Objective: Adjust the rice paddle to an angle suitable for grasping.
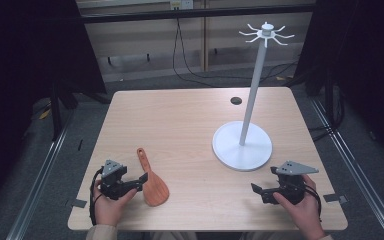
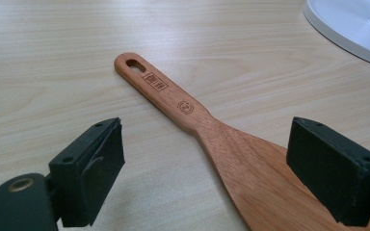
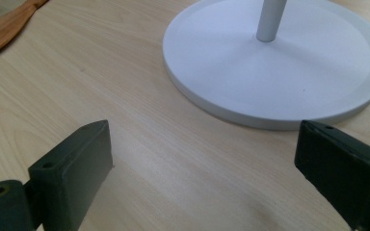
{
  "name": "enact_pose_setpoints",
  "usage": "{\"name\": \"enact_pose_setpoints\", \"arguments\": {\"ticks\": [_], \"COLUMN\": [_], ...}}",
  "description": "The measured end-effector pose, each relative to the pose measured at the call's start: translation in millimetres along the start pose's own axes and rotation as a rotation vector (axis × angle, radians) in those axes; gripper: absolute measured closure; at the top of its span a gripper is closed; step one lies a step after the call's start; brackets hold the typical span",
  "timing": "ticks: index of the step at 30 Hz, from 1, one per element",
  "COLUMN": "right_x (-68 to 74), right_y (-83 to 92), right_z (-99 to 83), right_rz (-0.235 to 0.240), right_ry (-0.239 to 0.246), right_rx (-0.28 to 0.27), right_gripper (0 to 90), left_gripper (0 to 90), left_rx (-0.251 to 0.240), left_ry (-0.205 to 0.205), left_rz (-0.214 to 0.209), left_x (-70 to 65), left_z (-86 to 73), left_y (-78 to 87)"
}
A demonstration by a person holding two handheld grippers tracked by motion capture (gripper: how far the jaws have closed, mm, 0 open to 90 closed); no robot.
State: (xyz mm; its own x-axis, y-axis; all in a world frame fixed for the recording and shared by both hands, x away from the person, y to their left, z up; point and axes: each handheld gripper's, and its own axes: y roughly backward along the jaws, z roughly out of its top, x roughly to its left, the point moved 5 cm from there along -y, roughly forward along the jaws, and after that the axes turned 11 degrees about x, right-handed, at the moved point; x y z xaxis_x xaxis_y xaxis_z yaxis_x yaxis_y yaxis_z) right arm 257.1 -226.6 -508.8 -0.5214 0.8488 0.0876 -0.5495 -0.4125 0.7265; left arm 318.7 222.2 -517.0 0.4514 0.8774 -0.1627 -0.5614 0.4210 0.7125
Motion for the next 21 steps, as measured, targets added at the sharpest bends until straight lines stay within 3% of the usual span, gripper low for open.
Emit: {"name": "enact_pose_setpoints", "arguments": {"ticks": [6,9,14,18,21], "right_x": [-0.9,-3.4,-6.0,-5.4,-4.6], "right_y": [1.6,3.5,7.4,8.3,8.1], "right_z": [1.1,0.6,0.9,2.0,2.2], "right_rz": [0.01,0.009,0.013,0.022,0.028], "right_ry": [-0.003,-0.016,-0.03,-0.04,-0.037], "right_rx": [-0.007,-0.014,-0.029,-0.037,-0.038], "right_gripper": [5.8,6.1,6.3,6.3,6.3], "left_gripper": [13.2,13.6,16.6,25.7,40.3], "left_rx": [0.023,0.016,0.023,0.053,0.083], "left_ry": [-0.006,0.014,0.018,0.021,0.03], "left_rz": [-0.007,-0.017,0.003,0.034,0.063], "left_x": [-1.6,-2.3,0.0,2.8,8.5], "left_z": [-1.4,2.2,11.6,18.4,22.2], "left_y": [-3.1,-4.1,-3.9,-6.8,-11.3]}}
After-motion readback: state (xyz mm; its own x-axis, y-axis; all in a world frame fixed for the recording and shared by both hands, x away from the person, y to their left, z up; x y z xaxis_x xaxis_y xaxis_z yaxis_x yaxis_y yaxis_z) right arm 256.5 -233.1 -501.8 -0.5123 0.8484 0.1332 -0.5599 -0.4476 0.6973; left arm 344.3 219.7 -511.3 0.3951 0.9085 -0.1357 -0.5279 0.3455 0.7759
